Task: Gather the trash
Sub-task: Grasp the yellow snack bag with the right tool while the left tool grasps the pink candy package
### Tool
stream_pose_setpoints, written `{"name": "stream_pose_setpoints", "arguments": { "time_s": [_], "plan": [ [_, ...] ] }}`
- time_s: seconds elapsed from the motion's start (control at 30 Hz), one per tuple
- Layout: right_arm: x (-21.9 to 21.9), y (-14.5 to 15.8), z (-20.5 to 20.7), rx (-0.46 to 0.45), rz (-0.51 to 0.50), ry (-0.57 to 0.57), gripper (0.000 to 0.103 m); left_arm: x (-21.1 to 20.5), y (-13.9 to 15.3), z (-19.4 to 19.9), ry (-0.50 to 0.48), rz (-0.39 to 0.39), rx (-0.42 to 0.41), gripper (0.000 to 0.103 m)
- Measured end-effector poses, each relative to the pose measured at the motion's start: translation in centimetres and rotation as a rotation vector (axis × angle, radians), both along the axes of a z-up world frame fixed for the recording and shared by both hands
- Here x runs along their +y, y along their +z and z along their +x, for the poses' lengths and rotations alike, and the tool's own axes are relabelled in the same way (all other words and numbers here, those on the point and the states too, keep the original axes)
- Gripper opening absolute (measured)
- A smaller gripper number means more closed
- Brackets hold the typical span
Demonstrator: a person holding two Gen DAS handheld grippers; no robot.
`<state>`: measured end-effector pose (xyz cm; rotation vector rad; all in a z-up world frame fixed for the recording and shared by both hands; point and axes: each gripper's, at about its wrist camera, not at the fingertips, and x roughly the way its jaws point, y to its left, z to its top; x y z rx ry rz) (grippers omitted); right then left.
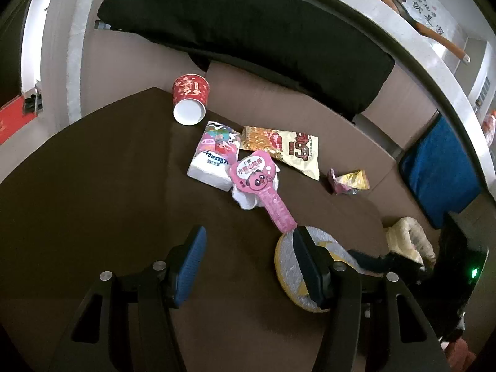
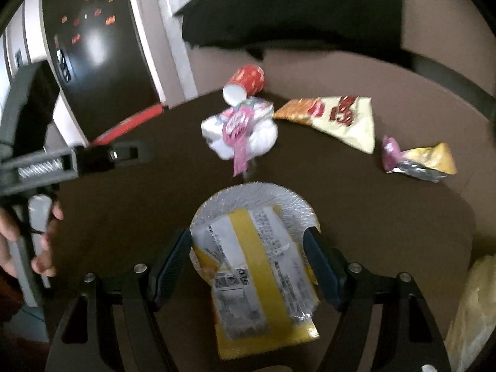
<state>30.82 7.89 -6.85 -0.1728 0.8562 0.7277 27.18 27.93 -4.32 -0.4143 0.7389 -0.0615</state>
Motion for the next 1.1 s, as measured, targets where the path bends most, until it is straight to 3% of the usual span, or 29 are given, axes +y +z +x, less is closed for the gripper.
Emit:
{"name": "stream_pose_setpoints", "arguments": {
  "time_s": [0.13,0.27,0.5,0.6,0.73,0.87,1.1],
  "plan": [
    [-1.3,0.3,-0.7,-0.021,-0.004,-0.019,0.053,-0.5,-0.3,0.9,-0.016,-0.008,0.006,0.059],
    [-4.9,1.1,-1.6,-0.019,0.051,-0.08,0.048,-1.3,-0.5,2.1,-0.031,0.001,0.01,0.059],
    [-10.2,0.8,-1.5,0.048,0.147,-0.232,0.048,-1.8,0.3,6.6,0.017,0.019,-0.043,0.059],
    [-11.3,0.3,-1.7,0.053,0.164,-0.265,0.048,-1.4,-0.4,8.8,0.071,0.015,-0.009,0.059],
    [-12.3,0.1,-2.0,0.05,0.209,-0.291,0.048,-1.6,-2.0,10.6,0.119,0.087,0.061,0.059],
    [-12.9,0.1,-2.2,0.044,0.205,-0.298,0.048,-2.1,-3.0,10.8,0.129,0.095,0.069,0.059],
    [-13.3,-0.5,-2.3,0.065,0.206,-0.309,0.048,-4.3,-3.1,11.1,0.057,0.121,0.068,0.059]
  ]
}}
